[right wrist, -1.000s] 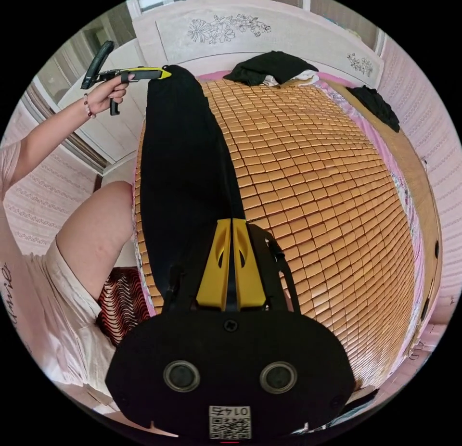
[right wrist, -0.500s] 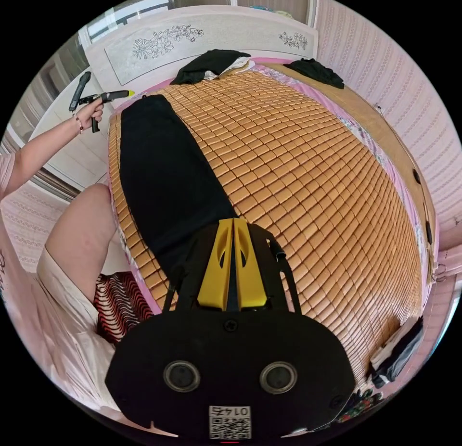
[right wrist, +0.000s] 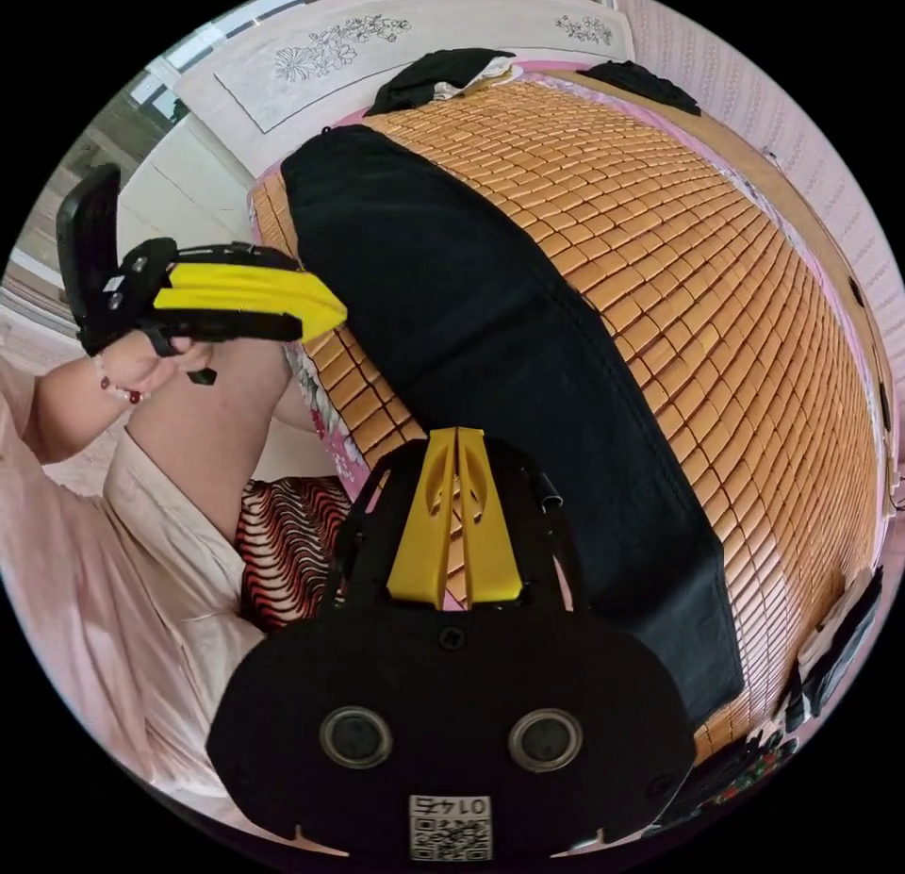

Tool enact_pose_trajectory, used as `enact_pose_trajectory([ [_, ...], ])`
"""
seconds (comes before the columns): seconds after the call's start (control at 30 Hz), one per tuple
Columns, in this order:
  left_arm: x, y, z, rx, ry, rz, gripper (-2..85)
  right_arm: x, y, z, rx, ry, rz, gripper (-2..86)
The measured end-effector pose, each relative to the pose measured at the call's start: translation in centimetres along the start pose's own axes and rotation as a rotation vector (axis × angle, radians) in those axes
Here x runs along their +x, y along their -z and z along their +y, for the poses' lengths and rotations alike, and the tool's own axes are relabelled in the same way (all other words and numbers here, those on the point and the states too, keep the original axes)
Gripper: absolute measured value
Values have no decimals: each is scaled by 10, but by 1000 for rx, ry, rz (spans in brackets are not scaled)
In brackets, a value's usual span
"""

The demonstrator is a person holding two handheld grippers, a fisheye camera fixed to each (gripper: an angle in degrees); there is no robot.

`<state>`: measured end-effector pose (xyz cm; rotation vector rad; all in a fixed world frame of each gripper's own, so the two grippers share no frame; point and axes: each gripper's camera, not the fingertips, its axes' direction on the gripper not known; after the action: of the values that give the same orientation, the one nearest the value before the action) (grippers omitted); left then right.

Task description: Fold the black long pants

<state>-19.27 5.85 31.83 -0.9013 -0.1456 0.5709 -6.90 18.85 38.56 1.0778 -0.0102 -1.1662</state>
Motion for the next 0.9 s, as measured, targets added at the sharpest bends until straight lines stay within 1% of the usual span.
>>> enact_pose_trajectory([
  [0.03, 7, -10, -9, -18, -10, -3, -10, 2, 5, -11, 44, 4, 52, -5],
  [0.07, 10, -15, -14, -32, -21, -12, -10, 6, 5, -26, 50, -4, 81, -5],
  [0.1, 14, -26, -23, -78, -35, -59, -10, 8, 3, -35, 42, -11, 86, -5],
  [0.13, 19, -36, -30, -119, -50, -109, -10, 13, -4, -52, 22, -24, 90, -5],
  [0.2, 27, -49, -37, -153, -101, -150, -10, 17, -24, -73, -32, -41, 94, -6],
  [0.23, 32, -59, -40, -198, -124, -144, -10, 18, -51, -82, -176, -35, 75, -7],
  [0.27, 34, -61, -41, -190, -117, -149, -10, 17, -53, -86, -139, -33, 88, -8],
  [0.3, 36, -59, -41, -154, -110, -153, -10, 17, -55, -88, -155, -26, 92, -8],
  [0.47, 39, -58, -57, -147, -80, -86, -10, 23, -66, -111, -309, 51, 77, -9],
  [0.57, 40, -58, -72, -177, -61, -29, -10, 24, -77, -118, -327, 78, 130, -9],
  [0.7, 52, -59, -89, -197, -102, -15, -10, 31, -86, -116, -372, 108, 98, -7],
  [0.73, 56, -59, -93, -197, -109, -15, -10, 36, -88, -118, -423, 100, 66, -7],
  [0.77, 58, -58, -95, -198, -111, -14, -10, 42, -89, -119, -438, 85, 89, -6],
  [0.83, 67, -55, -106, -226, -143, -16, -10, 47, -94, -114, -418, 80, 120, -6],
  [0.9, 72, -53, -113, -234, -131, -16, -10, 49, -102, -107, -391, 68, 126, -6],
])
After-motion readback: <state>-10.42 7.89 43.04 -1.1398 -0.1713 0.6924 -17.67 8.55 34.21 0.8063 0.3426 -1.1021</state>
